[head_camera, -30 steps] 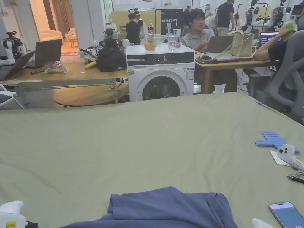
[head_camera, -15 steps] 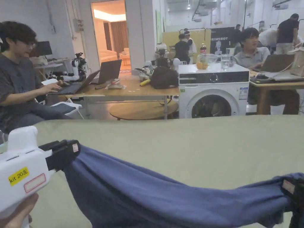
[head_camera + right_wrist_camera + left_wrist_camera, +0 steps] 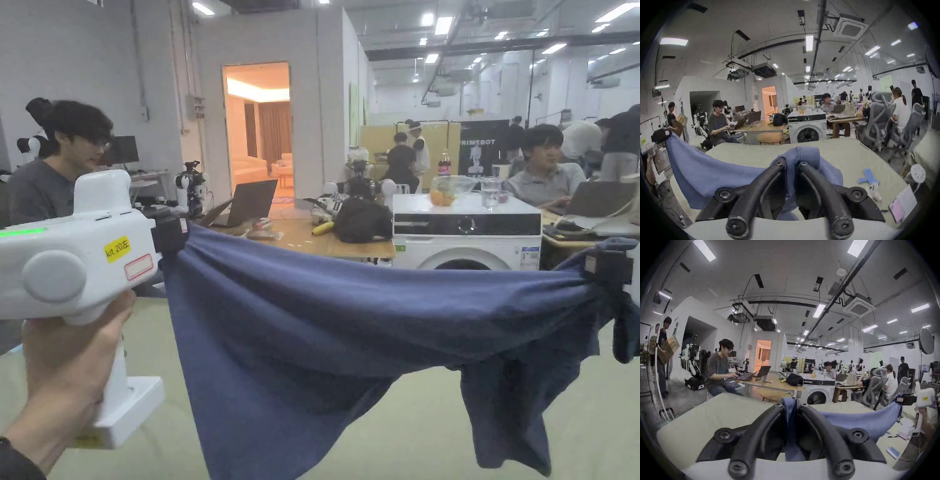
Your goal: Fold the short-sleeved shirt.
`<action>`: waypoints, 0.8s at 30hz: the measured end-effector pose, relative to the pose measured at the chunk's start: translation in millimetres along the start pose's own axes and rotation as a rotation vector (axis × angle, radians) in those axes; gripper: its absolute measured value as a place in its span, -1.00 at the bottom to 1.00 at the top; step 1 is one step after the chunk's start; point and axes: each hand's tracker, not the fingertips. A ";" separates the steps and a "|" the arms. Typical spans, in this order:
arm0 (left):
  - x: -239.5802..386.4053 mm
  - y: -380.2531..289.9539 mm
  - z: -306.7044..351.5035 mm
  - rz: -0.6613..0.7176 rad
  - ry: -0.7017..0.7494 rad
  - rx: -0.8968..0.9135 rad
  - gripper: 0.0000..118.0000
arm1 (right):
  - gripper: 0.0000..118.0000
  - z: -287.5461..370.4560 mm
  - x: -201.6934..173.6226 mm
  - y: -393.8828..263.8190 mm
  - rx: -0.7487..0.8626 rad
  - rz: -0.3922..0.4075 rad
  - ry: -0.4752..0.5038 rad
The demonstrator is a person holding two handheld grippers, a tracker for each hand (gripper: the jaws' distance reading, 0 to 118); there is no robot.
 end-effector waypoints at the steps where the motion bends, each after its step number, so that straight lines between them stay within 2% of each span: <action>1: -0.9 -0.4 -11.4 0.006 0.011 -0.012 -0.92 | -0.90 -11.0 -0.2 4.0 -0.003 0.000 -0.001; 6: -8.9 -7.3 -61.9 0.049 0.023 -0.037 -0.92 | -0.91 -67.8 5.0 6.0 -0.019 -0.015 0.000; 14: -12.4 -37.1 -132.5 0.000 0.073 -0.130 -0.92 | -0.91 -151.8 0.9 -1.1 -0.077 -0.007 -0.026; 20: -19.9 -94.6 -153.7 0.033 0.068 -0.260 -0.92 | -0.91 -184.2 8.7 -55.4 -0.188 -0.060 -0.023; 24: -26.8 -152.5 -126.4 0.107 0.025 -0.321 -0.92 | -0.91 -169.3 19.0 -115.9 -0.272 -0.058 -0.031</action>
